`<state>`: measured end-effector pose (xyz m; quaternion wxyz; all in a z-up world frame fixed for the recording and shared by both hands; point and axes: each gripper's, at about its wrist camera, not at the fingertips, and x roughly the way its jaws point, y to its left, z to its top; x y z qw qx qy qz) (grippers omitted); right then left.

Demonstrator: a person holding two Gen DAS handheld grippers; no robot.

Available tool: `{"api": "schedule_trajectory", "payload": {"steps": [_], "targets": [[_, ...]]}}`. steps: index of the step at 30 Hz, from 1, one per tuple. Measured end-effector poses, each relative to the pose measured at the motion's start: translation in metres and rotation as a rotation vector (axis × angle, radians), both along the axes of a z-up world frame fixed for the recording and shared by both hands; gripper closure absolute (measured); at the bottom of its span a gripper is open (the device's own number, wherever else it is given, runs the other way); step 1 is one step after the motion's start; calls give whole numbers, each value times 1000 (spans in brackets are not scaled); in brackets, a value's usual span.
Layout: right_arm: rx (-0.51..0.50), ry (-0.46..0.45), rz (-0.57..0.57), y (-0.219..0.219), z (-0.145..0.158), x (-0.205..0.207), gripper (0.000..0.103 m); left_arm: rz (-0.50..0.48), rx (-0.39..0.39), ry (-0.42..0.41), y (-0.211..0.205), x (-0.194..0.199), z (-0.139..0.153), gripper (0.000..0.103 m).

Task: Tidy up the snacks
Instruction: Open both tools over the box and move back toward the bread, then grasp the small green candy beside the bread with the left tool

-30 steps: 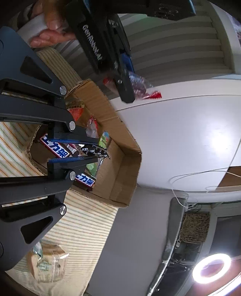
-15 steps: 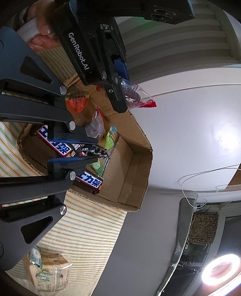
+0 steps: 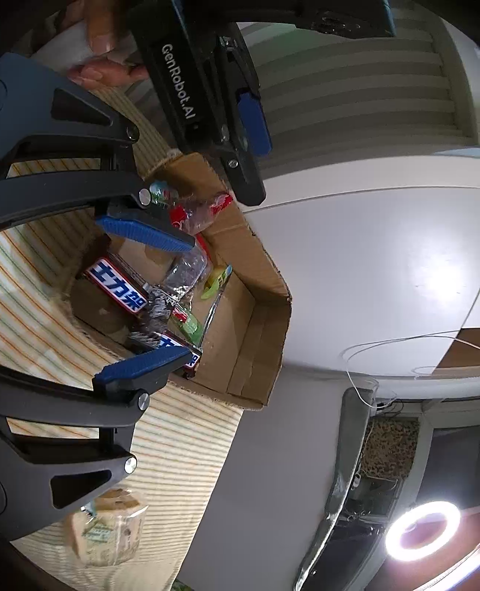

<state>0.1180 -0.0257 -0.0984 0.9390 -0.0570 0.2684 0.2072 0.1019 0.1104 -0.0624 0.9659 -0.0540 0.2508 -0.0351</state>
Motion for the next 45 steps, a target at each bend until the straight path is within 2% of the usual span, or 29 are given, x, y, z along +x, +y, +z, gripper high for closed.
{"api": "schedule_trajectory", "payload": {"steps": [2, 3, 13, 20, 25, 29, 32, 37, 45], "targets": [[-2, -14, -5, -1, 3, -10, 34, 5, 4, -11, 2, -7, 4, 36], [-3, -21, -9, -1, 5, -14, 32, 8, 5, -18, 3, -12, 7, 35], [15, -46, -24, -12, 17, -56, 32, 19, 27, -69, 3, -44, 26, 34], [42, -16, -26, -30, 0, -80, 32, 9, 47, -59, -6, -56, 26, 32], [79, 45, -71, -68, -28, -96, 32, -59, 87, -16, -41, -56, 17, 31], [107, 82, -156, -119, -42, -107, 32, -162, 116, 8, -90, -55, 7, 31], [133, 80, -234, -161, -43, -116, 32, -245, 128, 35, -128, -51, -1, 31], [148, 85, -329, -209, -43, -125, 32, -326, 139, 80, -174, -41, -18, 31], [145, 98, -372, -236, -31, -109, 32, -358, 103, 168, -193, -31, -41, 31]]}}
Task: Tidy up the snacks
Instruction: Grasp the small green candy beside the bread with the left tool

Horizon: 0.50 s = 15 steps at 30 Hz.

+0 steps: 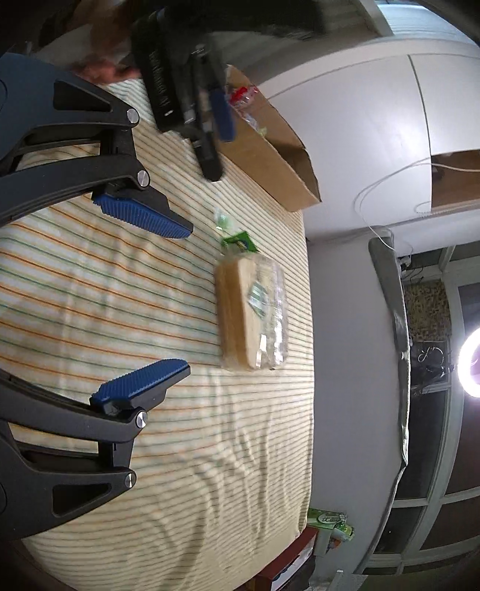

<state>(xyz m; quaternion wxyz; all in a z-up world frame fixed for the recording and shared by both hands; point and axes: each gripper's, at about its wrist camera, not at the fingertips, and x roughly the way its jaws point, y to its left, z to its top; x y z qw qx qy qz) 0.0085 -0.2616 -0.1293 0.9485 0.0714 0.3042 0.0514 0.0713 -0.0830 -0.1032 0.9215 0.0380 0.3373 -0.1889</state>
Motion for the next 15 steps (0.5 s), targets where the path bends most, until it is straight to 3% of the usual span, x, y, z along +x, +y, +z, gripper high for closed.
{"api": "schedule_trajectory", "payload": {"steps": [6, 9, 13, 15], "targets": [[53, 1, 87, 5, 22, 40, 32, 44, -35, 104, 3, 24, -18, 31], [61, 16, 157, 18, 30, 60, 33, 35, -45, 98, -2, 31, -19, 31], [82, 63, 227, 36, 25, 88, 50, 12, -42, 105, -11, 36, -24, 31], [83, 92, 257, 45, 18, 99, 53, 23, -56, 119, -9, 39, -29, 32]]}}
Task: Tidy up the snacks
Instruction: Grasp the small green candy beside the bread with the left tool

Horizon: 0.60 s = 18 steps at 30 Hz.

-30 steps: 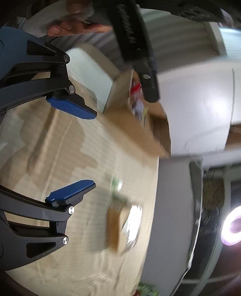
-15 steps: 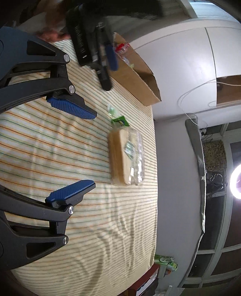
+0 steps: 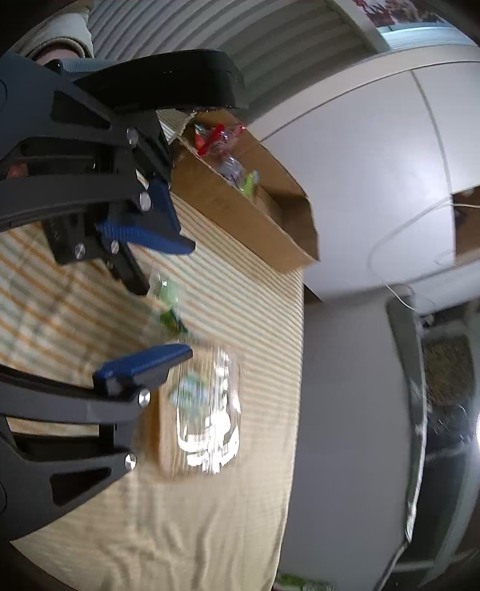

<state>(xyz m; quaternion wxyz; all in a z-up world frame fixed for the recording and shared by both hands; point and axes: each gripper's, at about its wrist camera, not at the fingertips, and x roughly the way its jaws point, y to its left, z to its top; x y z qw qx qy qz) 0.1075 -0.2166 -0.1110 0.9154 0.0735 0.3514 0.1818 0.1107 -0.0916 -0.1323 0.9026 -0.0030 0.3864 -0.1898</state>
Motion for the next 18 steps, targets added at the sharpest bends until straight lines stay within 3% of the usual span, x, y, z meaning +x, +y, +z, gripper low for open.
{"api": "schedule_trajectory", "payload": {"steps": [4, 8, 18], "targets": [[9, 54, 18, 9, -14, 13, 55, 16, -53, 55, 10, 7, -7, 35], [4, 83, 18, 16, -23, 20, 59, 13, -51, 49, 11, 4, -7, 37], [68, 119, -32, -6, -38, 33, 93, -14, -22, 55, 6, 11, -3, 47]]}}
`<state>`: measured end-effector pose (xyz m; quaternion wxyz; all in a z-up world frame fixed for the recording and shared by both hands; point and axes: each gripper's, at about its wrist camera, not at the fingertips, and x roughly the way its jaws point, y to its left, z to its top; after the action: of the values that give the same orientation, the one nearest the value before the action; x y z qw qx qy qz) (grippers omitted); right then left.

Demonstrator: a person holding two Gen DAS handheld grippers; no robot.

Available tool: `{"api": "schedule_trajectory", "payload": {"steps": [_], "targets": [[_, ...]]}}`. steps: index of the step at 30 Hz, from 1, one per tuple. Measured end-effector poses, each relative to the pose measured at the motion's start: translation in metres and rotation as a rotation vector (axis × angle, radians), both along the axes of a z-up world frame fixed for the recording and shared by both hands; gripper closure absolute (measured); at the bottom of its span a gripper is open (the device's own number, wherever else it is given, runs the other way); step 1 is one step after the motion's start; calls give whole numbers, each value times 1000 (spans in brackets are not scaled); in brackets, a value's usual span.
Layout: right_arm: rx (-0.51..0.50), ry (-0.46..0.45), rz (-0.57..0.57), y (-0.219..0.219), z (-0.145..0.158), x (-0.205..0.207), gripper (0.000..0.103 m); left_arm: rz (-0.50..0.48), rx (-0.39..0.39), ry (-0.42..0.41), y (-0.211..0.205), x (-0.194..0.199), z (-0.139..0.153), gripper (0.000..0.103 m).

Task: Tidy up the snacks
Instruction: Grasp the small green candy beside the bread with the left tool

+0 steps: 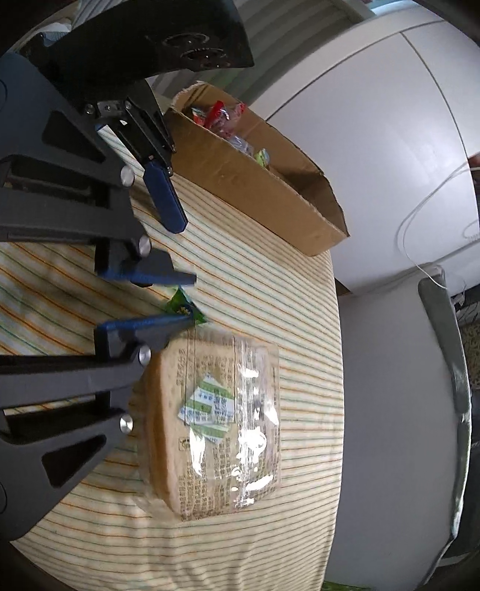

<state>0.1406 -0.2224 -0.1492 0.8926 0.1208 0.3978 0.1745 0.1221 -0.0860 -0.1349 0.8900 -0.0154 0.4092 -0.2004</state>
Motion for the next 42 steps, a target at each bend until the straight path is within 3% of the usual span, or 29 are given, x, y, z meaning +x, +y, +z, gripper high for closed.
{"api": "schedule_trajectory", "payload": {"steps": [3, 8, 13, 14, 15, 22, 30, 42], "targets": [[9, -4, -1, -4, -2, -1, 97, -27, 24, 4, -8, 4, 1, 53], [51, -32, -31, -16, -1, -12, 97, -53, 60, 19, -16, 9, -1, 81], [74, -57, -60, -25, 2, -29, 97, -64, 63, 11, -18, 8, -1, 83], [70, -61, -75, -27, 4, -34, 97, -65, 58, 8, -18, 8, -1, 95], [63, -60, -92, -28, 5, -38, 97, -60, 54, 8, -16, 8, -2, 98], [-37, -56, -219, -20, 27, -58, 97, -78, -28, 0, -8, 8, 1, 99], [-109, -60, -331, -2, 48, -74, 97, -184, -153, -50, -4, -13, 14, 100], [-134, -119, -387, -1, 80, -87, 97, -260, -169, -80, -5, -28, 18, 100]]}}
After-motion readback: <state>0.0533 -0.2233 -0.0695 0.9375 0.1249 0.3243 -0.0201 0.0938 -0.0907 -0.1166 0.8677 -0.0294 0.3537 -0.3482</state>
